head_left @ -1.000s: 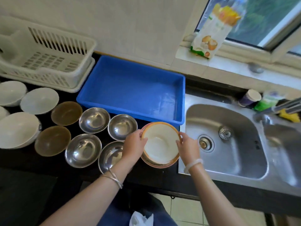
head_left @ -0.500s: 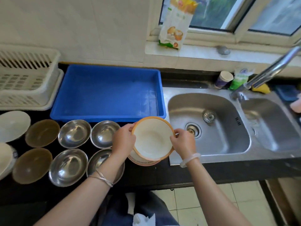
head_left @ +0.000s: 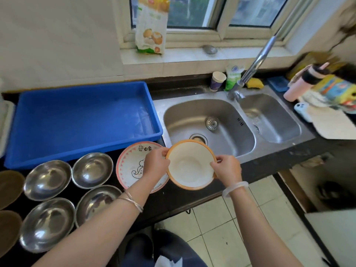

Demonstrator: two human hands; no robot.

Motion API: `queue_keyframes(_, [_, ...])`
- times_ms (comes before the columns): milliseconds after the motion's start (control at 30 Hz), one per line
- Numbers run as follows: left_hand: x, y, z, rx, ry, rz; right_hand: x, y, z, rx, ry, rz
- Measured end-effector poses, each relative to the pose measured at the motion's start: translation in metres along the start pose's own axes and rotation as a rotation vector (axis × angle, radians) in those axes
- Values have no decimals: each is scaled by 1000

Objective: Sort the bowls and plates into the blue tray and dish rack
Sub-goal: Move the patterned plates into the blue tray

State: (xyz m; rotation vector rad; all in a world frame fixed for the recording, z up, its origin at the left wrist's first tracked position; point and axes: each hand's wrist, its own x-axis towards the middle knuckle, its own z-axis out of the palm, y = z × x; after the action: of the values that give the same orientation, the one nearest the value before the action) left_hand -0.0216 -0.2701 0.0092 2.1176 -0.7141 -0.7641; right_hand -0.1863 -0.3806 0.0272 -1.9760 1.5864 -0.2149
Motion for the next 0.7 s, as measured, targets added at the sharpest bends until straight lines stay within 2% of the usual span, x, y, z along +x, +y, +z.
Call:
queue_keyframes(367, [14, -6, 34, 41, -99, -8, 12, 32, 14, 89, -18, 137])
queue_keyframes(700, [15, -15, 44, 12, -100, -33, 15, 45, 23, 63, -31, 137])
